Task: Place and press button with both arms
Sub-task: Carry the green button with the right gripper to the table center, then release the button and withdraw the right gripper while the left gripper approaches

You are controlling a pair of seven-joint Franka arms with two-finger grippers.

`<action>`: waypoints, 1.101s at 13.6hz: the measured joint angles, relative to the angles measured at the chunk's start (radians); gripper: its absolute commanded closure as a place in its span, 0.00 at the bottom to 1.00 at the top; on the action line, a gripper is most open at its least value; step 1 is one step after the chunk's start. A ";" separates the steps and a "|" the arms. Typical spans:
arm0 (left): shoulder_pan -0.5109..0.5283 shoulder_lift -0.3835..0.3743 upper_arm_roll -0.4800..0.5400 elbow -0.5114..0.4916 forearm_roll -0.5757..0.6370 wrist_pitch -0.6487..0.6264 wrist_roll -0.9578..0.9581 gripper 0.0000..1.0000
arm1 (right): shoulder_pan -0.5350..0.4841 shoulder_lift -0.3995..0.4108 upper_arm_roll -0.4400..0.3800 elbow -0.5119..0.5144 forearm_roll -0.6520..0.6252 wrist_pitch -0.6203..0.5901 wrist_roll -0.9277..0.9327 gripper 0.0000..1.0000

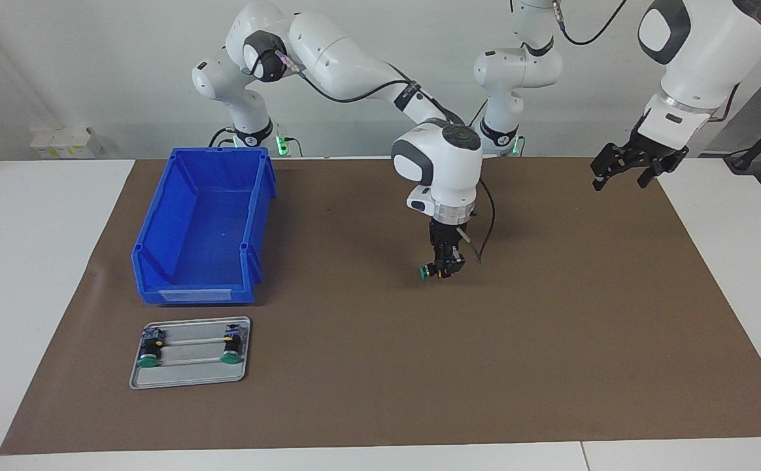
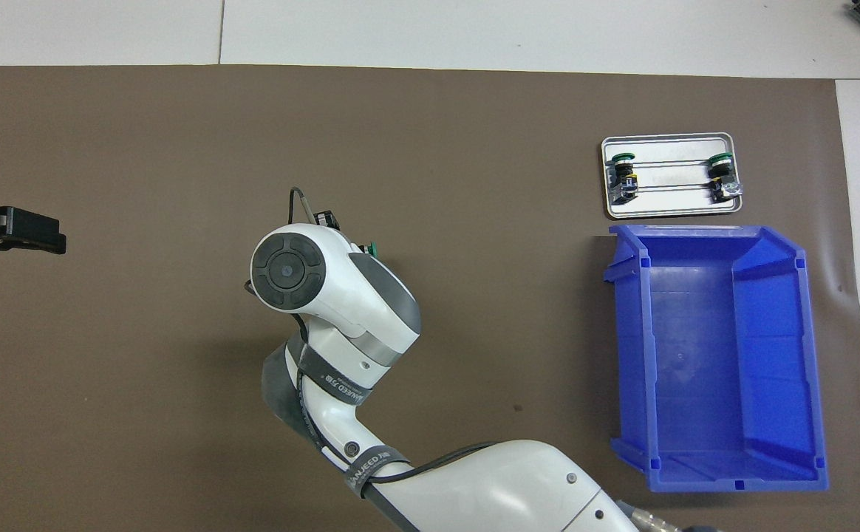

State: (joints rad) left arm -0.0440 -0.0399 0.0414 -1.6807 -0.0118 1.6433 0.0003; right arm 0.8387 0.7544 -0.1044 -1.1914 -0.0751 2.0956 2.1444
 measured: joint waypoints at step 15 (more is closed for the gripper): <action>-0.001 -0.001 -0.010 0.000 0.000 -0.002 0.024 0.01 | 0.025 -0.058 -0.004 -0.216 -0.074 0.171 0.046 0.00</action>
State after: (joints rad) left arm -0.0454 -0.0413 0.0315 -1.6810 -0.0118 1.6411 0.0245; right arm 0.8636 0.6969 -0.1081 -1.4072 -0.1495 2.2671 2.1906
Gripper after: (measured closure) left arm 0.009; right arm 0.167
